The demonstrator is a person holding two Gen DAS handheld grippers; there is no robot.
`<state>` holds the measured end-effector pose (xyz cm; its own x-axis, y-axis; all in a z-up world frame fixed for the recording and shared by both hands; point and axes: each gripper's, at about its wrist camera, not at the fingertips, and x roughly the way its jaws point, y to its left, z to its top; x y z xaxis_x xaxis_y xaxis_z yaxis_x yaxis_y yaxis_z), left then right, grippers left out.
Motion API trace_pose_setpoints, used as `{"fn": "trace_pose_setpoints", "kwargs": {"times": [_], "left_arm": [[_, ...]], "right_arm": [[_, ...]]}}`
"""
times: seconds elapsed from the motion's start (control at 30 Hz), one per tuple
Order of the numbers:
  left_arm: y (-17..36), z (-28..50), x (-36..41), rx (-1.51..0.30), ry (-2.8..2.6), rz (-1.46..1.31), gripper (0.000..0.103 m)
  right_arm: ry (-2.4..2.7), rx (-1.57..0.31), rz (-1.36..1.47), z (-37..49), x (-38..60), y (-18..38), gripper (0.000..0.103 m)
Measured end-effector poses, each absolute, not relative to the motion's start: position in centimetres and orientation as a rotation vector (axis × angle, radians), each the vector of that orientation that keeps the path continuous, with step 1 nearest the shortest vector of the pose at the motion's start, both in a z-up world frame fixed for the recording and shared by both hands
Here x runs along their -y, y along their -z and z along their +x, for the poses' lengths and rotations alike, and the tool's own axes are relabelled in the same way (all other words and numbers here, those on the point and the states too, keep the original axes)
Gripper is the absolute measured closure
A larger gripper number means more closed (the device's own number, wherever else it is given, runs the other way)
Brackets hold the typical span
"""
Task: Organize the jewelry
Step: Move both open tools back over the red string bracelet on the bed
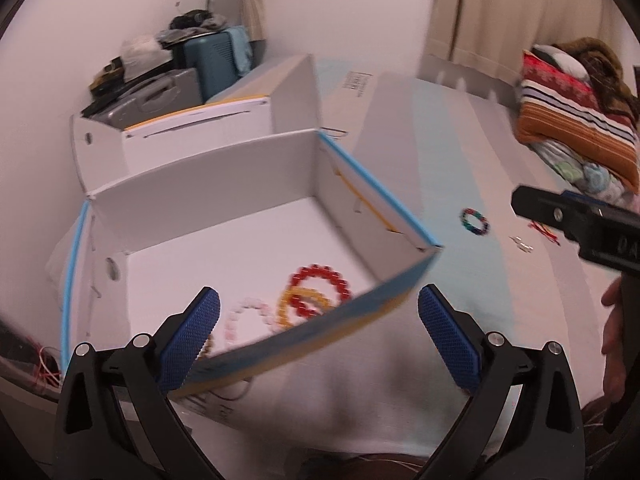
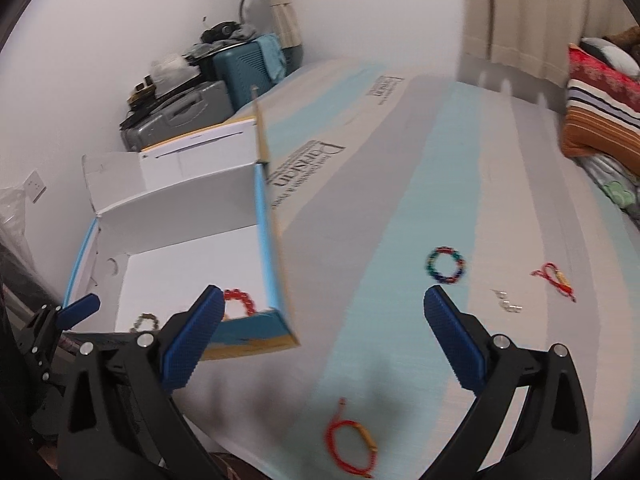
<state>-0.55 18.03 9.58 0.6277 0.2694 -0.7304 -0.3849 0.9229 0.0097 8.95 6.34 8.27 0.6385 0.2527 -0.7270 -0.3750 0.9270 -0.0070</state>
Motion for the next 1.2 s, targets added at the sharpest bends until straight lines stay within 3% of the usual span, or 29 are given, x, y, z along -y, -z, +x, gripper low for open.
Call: {"fn": "trace_pose_setpoints", "kwargs": {"times": [0.6, 1.2], "left_arm": [[-3.4, 1.8, -6.9, -0.919, -0.237, -0.122, 0.006], [3.9, 4.2, -3.9, -1.020, -0.227, -0.137, 0.006]], "right_arm": [[-0.123, -0.812, -0.086, 12.7, 9.2, -9.5, 0.007], [0.074, -0.892, -0.082, 20.5, 21.2, -3.8, 0.007]]}}
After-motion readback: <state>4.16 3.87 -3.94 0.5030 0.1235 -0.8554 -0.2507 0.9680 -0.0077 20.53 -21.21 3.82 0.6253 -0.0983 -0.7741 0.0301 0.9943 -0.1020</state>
